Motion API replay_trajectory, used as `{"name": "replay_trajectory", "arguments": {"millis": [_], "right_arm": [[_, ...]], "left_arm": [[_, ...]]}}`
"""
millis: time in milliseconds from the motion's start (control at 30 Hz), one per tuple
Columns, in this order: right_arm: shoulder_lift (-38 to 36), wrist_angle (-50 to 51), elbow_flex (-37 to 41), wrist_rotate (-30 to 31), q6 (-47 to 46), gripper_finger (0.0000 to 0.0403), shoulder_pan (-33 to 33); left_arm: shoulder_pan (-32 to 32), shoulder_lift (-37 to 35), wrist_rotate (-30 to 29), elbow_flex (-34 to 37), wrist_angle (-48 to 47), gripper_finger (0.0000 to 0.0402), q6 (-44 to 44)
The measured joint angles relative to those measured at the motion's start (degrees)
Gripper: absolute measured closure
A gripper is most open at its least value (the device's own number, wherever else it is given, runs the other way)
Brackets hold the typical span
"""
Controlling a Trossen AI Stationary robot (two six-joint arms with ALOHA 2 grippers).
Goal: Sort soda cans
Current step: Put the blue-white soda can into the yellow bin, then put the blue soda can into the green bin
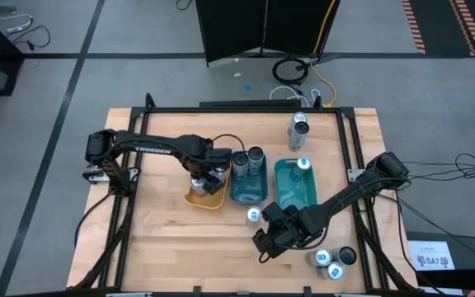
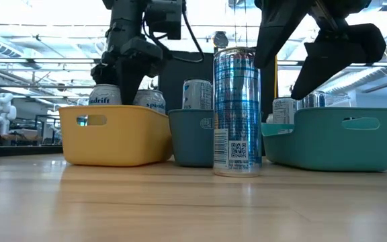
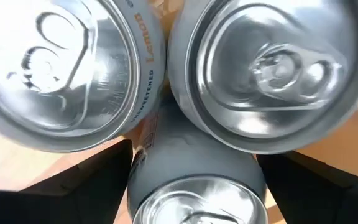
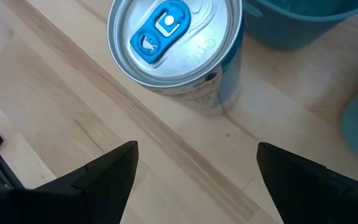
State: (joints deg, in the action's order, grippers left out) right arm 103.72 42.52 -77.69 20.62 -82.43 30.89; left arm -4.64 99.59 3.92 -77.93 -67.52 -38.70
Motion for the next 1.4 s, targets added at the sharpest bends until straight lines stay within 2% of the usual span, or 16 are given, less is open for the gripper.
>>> {"name": "replay_trajectory", "arguments": {"millis": [333,533,967,1167,1400], "right_arm": [[0.0,-0.39,0.0,0.0,3.07,0.0082,0.35],[0.0,-0.83,0.0,0.02,3.82,0.0082,0.35],[0.0,-2.36,0.0,0.02,4.04,0.0082,0.35],[0.0,-2.51,0.0,0.02,4.06,0.0082,0.35],[0.0,-2.51,0.0,0.04,4.07,0.0082,0.35]], "left_arm": [[0.12,-0.6,-1.2,-3.76,-7.31,0.0052,-1.51],[0.39,-0.65,-0.9,-4.61,-7.11,0.0052,-1.55],[1.41,-1.0,-0.49,-4.61,-7.16,0.0052,-7.75],[2.62,-3.87,-4.7,-4.61,-8.29,0.0052,-10.55],[4.24,-9.25,-5.41,-4.61,-8.02,0.0052,-12.31]]}}
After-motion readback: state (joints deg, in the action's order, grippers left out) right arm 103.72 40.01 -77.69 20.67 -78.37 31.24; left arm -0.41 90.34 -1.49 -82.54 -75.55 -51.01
